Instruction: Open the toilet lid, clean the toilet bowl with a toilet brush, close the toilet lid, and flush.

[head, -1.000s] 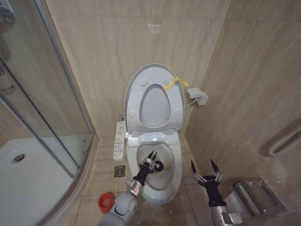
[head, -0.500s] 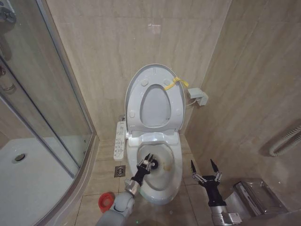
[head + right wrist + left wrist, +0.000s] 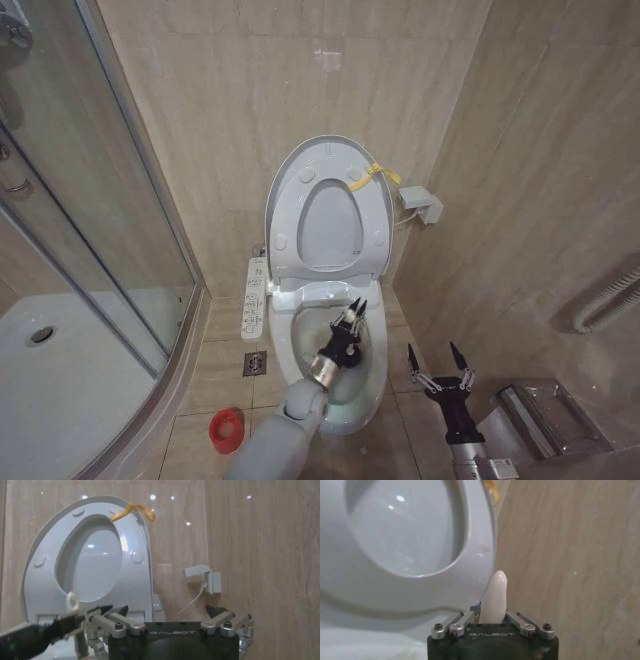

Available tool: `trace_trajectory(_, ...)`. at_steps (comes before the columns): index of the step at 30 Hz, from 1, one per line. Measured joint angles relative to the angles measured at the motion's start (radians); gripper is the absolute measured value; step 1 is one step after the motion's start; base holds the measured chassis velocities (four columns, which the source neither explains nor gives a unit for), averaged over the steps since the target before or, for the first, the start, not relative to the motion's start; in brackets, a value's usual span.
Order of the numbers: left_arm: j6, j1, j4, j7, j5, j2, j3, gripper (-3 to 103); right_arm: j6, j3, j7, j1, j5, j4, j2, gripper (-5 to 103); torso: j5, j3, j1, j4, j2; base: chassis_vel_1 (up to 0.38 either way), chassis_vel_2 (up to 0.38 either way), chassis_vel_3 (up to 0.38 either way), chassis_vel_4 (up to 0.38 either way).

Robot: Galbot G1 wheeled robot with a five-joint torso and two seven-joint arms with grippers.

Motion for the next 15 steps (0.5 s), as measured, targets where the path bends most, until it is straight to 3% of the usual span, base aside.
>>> trace_trajectory(4,-0.002,0.025,-0.024,0.017,0.002,0.007,0.012,17,0.000,0.002,0.000,0.000,0.000,0.000,0.002,100,0.0000,0.000,0.000,0.0000,0.000,0.000,0.000,0.000,0.000)
trace_trajectory(15,-0.045,0.011,0.137,0.047,0.041,0.041,0.004,18,0.000,-0.006,0.000,-0.004,-0.014,0.007,0.014,100,0.0003,0.000,0.000,0.0004,0.000,0.000,0.000,0.000,0.000)
